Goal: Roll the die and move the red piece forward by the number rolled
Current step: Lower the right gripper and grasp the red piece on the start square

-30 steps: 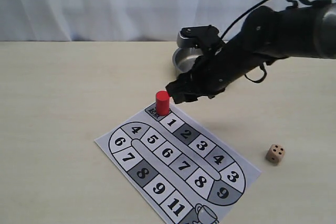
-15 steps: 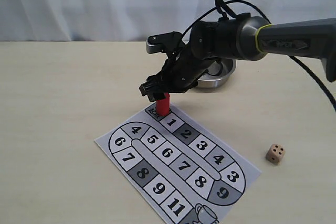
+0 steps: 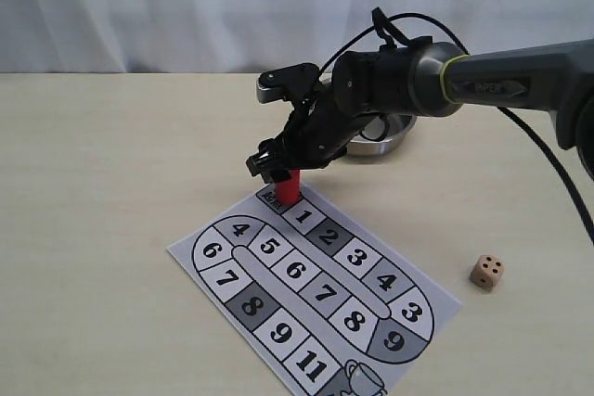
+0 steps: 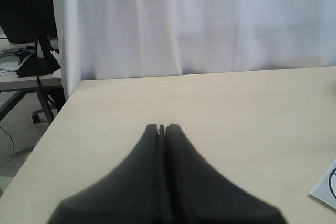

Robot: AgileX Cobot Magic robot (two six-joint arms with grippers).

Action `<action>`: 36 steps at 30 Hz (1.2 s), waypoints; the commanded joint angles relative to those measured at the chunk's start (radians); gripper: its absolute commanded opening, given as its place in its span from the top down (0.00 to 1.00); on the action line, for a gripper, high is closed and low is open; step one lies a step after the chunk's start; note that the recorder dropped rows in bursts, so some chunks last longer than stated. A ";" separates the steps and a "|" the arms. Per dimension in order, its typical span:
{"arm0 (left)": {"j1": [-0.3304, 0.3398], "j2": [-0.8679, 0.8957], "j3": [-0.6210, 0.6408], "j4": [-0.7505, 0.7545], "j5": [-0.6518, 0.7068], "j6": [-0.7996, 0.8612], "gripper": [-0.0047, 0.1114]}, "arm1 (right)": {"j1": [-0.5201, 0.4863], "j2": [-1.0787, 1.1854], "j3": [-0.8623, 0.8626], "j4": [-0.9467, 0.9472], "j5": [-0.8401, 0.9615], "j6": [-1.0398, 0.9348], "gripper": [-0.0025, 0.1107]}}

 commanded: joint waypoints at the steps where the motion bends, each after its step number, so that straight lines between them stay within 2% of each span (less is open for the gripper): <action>1: -0.002 -0.003 -0.007 -0.007 -0.012 -0.006 0.96 | 0.001 -0.002 -0.003 -0.009 -0.014 -0.012 0.38; 4: -0.002 -0.003 -0.007 -0.007 -0.012 -0.006 0.96 | 0.001 -0.002 -0.003 -0.004 -0.003 -0.012 0.39; 6: -0.002 -0.003 -0.007 -0.007 -0.012 -0.006 0.96 | 0.001 -0.002 -0.003 0.003 0.007 -0.012 0.44; 11: -0.002 -0.003 -0.007 -0.007 -0.012 -0.006 0.96 | 0.001 -0.004 -0.003 0.003 0.041 -0.012 0.67; 18: -0.002 -0.003 -0.007 -0.007 -0.012 -0.006 0.96 | 0.001 -0.040 -0.003 0.003 0.069 -0.014 0.94; 28: -0.002 -0.003 -0.007 -0.007 -0.017 -0.006 0.96 | 0.003 -0.124 0.019 -0.012 0.157 -0.014 0.94; 36: -0.002 -0.003 -0.007 -0.007 -0.017 -0.006 0.96 | 0.042 -0.128 0.153 -0.003 -0.010 -0.051 0.94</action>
